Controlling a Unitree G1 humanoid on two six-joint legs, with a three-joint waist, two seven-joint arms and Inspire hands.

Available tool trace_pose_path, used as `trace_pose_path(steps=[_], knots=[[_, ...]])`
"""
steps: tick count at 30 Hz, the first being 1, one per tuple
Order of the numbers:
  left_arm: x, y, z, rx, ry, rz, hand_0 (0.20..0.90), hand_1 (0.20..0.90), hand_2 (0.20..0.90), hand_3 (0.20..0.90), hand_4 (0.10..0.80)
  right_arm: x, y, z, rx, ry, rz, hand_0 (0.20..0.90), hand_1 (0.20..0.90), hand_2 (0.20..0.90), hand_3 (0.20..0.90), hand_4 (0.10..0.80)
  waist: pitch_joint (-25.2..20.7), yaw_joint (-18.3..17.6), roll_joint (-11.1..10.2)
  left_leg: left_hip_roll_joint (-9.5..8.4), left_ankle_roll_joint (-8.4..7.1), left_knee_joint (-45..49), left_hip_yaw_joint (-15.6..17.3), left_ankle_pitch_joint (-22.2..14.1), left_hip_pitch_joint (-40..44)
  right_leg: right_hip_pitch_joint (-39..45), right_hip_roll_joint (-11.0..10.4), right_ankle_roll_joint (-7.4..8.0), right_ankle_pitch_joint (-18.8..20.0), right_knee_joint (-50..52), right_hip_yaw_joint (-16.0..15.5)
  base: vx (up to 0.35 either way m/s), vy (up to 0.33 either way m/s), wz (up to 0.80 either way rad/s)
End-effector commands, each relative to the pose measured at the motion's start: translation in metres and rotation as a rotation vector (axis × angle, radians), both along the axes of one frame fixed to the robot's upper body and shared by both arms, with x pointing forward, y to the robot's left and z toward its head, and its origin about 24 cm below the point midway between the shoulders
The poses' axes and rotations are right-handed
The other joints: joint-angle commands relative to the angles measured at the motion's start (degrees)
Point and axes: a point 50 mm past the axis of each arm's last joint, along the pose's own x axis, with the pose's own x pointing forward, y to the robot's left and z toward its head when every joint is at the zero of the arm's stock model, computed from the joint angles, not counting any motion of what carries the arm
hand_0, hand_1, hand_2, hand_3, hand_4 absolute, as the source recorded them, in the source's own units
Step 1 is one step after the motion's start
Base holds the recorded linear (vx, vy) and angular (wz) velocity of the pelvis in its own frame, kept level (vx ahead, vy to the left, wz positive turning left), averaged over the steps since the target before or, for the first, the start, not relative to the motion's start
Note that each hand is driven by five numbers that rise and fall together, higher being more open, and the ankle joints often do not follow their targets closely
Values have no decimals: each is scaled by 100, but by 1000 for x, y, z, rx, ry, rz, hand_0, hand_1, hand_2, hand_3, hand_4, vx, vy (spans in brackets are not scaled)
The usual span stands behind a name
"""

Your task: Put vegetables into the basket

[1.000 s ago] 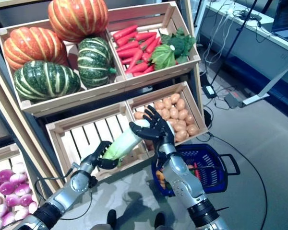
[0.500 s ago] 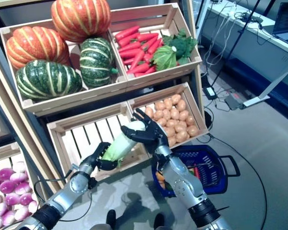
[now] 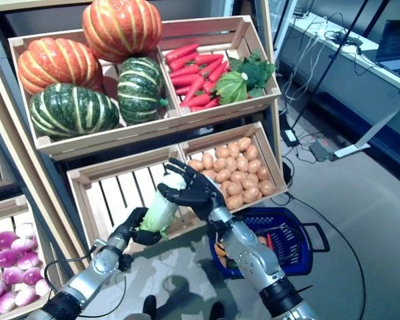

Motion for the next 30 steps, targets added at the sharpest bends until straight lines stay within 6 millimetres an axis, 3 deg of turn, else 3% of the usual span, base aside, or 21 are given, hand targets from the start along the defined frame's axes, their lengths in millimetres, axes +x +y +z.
trace_pose_path(steps=[1, 15, 17, 23, 30], knots=[[45, -28, 62, -172, -288, -35, 300, 300, 300, 300, 400, -5, 38, 34, 182, -147, 184, 300, 300, 300, 300, 400, -248, 52, -98, -82, -49, 9, -115, -514, 130, 260, -319, 209, -86, 9, -148, 0, 0, 0], [47, -38, 76, -241, -323, -62, 300, 300, 300, 300, 400, -1, 34, 32, 173, -154, 129, 300, 300, 300, 300, 400, -265, 51, -81, -67, -49, 9, -119, -512, 162, 283, -330, 213, -80, 9, -134, 0, 0, 0], [46, -38, 77, -256, -324, -61, 900, 900, 900, 900, 800, 1, 30, 35, 181, -168, 107, 300, 300, 300, 300, 400, -268, 50, -80, -62, -51, 9, -117, -511, 167, 285, -329, 218, -75, 9, -131, 0, 0, 0], [45, -34, 86, -304, -345, -60, 900, 900, 900, 900, 800, 5, 12, 50, 177, -246, 32, 300, 300, 300, 300, 400, -237, 27, -87, -59, -51, 9, -105, -522, 166, 269, -310, 222, -65, 9, -104, 0, 0, 0], [43, -23, 86, -348, -322, -38, 900, 900, 900, 900, 800, 8, -34, 75, 181, -370, -129, 300, 300, 300, 300, 400, -222, -68, -95, -45, -14, 9, -52, -546, 180, 255, -284, 223, -62, 9, -71, 0, 0, 0]])
